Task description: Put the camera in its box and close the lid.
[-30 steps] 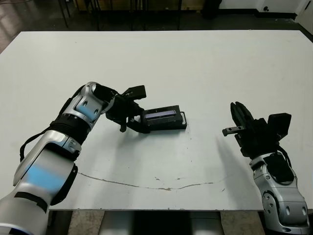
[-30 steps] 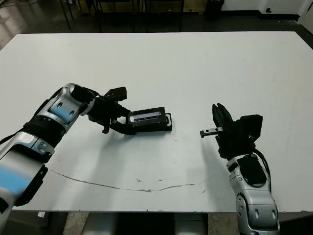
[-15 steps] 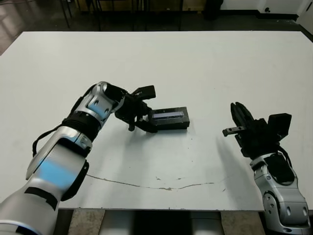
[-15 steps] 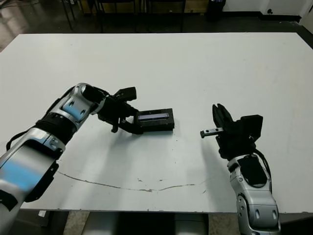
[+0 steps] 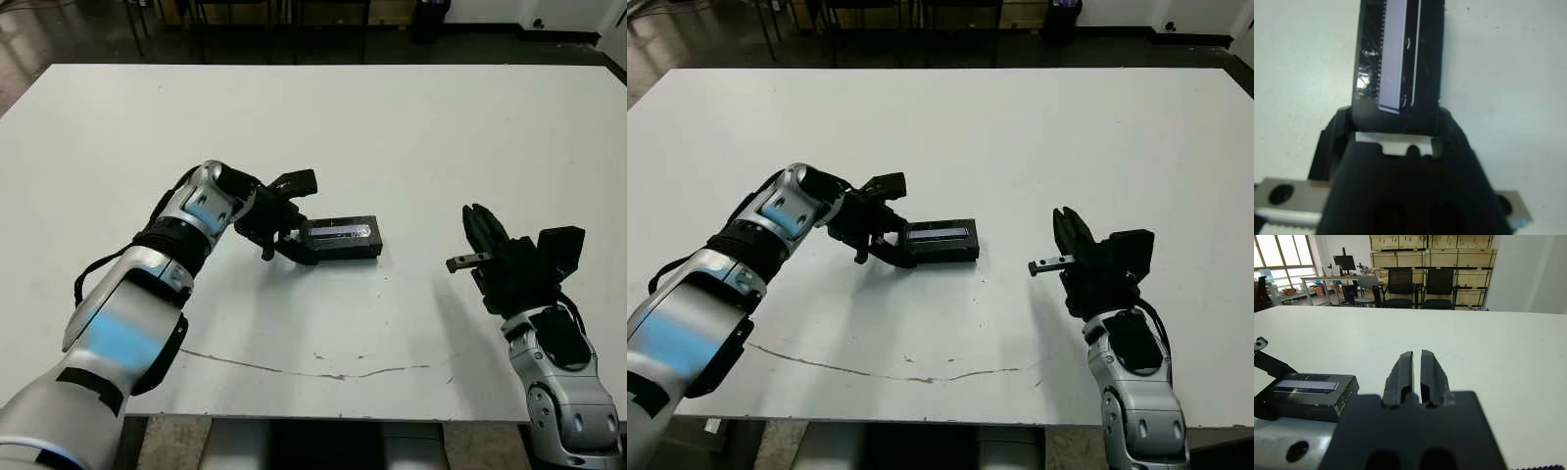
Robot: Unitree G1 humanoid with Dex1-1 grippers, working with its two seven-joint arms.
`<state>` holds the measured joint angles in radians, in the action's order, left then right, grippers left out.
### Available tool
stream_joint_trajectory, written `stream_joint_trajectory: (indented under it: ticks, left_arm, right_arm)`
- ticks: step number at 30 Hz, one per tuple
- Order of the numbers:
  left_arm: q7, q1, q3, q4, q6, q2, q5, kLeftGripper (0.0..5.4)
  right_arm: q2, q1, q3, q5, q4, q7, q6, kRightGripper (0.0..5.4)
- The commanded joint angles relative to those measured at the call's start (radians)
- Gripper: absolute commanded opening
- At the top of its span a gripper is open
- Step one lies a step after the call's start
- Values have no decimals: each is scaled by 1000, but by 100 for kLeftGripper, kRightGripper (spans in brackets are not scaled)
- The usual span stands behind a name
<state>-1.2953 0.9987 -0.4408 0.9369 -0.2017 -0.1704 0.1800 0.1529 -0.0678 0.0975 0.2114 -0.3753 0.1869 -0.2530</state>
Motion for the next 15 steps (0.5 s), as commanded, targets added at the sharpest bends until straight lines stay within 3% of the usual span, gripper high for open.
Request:
stream_joint_trajectory:
  ticks: [1, 14, 15]
  left_arm:
    - [-8, -17, -36, 15, -31, 8, 36, 201]
    - [-18, -25, -69, -32, -40, -25, 54, 200]
    - [-19, -27, -69, -34, -46, -26, 52, 218]
  right_arm:
    - [-1, -10, -2, 2, 5, -7, -23, 0]
    - [-7, -6, -8, 14, 23, -1, -4, 0]
    - [-8, -5, -9, 14, 25, 0, -1, 0]
